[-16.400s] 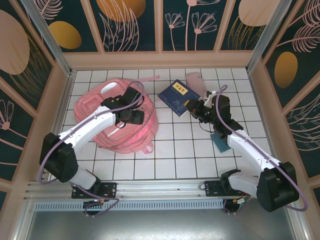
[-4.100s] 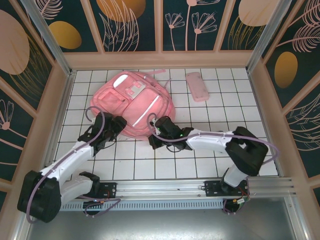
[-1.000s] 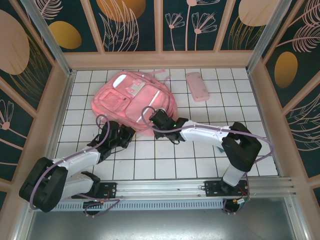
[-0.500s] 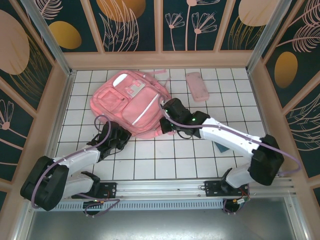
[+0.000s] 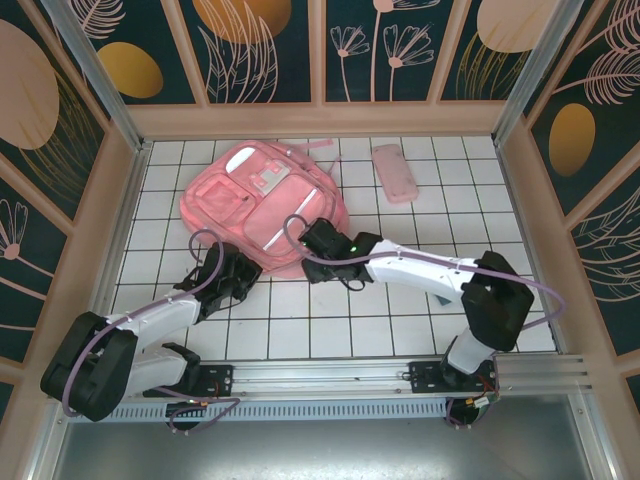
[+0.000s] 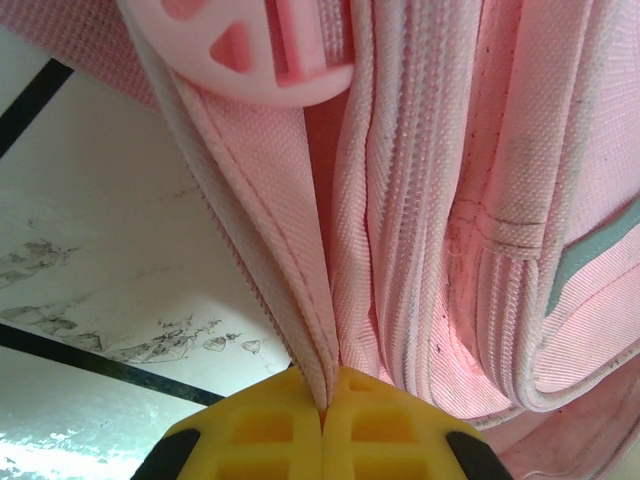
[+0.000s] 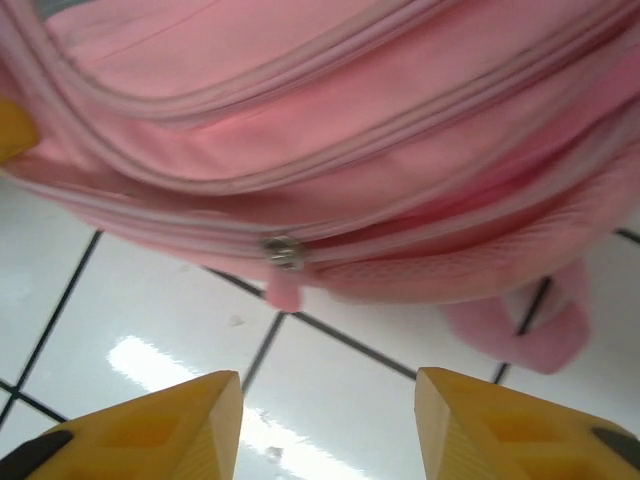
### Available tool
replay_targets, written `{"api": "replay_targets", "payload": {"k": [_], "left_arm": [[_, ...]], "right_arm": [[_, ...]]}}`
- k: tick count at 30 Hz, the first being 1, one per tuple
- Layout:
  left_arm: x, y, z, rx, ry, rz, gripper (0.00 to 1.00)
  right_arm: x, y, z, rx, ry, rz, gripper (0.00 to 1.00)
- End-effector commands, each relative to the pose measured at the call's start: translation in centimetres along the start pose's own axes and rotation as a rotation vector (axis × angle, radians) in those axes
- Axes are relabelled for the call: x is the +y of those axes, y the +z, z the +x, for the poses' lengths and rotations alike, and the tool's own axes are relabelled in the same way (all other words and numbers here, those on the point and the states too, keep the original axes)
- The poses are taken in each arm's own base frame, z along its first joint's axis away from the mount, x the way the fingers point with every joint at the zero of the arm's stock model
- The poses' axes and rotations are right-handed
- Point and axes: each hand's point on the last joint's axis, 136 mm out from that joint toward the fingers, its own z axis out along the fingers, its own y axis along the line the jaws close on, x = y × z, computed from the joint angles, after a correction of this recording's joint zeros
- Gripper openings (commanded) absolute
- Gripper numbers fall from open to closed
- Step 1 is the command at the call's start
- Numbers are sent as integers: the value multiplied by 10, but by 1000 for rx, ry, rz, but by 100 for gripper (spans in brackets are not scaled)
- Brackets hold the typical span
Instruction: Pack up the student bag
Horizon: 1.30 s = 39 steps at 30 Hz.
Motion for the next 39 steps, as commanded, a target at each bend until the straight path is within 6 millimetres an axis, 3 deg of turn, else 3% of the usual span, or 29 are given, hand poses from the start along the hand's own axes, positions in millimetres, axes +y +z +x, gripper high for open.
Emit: {"api": "replay_targets", "payload": {"k": [1,7,11,16,18,22,25,34,39], "left_arm": [[-13,-3,-9,-32,26,20,0],[-14,-3,-9,-29,27,23,0],[-14,-2,-8,-26,25,23,0],[-14,-3,-8,-26,26,25,0],[-14,-3,-8,-26,25,23,0],[-9,-3,-10,-41,15,9,0],[-6,-5,-11,-50,14,4,0],[5,-5,-13,-69,8,-31,0],[10,-4,-11,-64,15,-48,0]], "right_arm": [[7,20,-4,2,18,18,51],[-1,43,-7,13,48,106,43],[11,52,-7,20,43,54,41],[18,54,-9,11,47,27,42],[14,52,-12,-3,57,52,34],[-2,44,-15,-28,80,150,15],[-10,34,-15,-42,73,209,8],[-64,11,-8,-31,93,391,4],[-98,2,-12,-48,153,371,4]]}}
